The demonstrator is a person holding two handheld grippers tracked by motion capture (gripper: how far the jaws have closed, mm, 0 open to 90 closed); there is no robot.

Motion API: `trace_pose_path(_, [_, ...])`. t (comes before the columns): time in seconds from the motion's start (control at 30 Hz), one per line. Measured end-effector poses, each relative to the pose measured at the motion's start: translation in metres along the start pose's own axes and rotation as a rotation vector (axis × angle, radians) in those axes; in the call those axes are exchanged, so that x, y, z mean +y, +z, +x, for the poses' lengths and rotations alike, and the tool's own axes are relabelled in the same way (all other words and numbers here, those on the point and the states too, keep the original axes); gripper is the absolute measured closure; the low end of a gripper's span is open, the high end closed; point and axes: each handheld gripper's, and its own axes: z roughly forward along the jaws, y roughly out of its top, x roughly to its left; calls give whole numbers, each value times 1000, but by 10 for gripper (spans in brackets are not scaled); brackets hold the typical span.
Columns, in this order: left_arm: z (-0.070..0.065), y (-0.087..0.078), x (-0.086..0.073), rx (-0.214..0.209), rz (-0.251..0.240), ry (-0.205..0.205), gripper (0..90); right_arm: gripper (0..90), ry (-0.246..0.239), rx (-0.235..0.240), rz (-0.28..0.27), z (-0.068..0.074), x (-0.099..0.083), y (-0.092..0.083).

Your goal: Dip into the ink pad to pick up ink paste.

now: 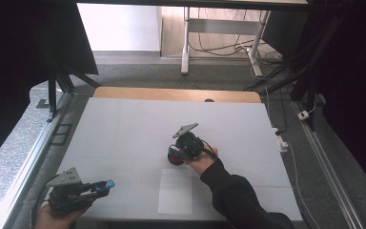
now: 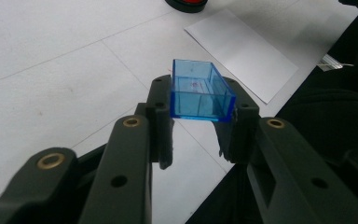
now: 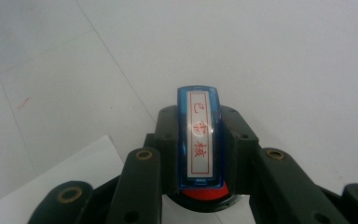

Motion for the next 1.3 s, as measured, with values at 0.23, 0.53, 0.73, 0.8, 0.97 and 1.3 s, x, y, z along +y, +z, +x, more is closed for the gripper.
trace_pose_path(0.23, [0, 0, 0, -1, 2, -3, 688, 717, 66, 65, -27, -13, -5, 0])
trace_pose_path(0.53, [1, 0, 0, -2, 4, -8, 688, 717, 74, 78, -44, -15, -7, 0])
trace_pose_path(0.73, [1, 0, 0, 5, 3, -13, 688, 715, 6, 25, -34, -4, -5, 0])
trace_pose_path(0.8, [1, 0, 0, 7, 3, -15, 687, 715, 12, 30, -39, -5, -6, 0])
trace_pose_path(0.97, [1, 0, 0, 12, 2, -18, 688, 713, 11, 34, -46, -6, -7, -1])
trace_pose_path(1.3, [3, -2, 0, 8, -12, -33, 689, 712, 22, 44, -64, -8, -9, -2])
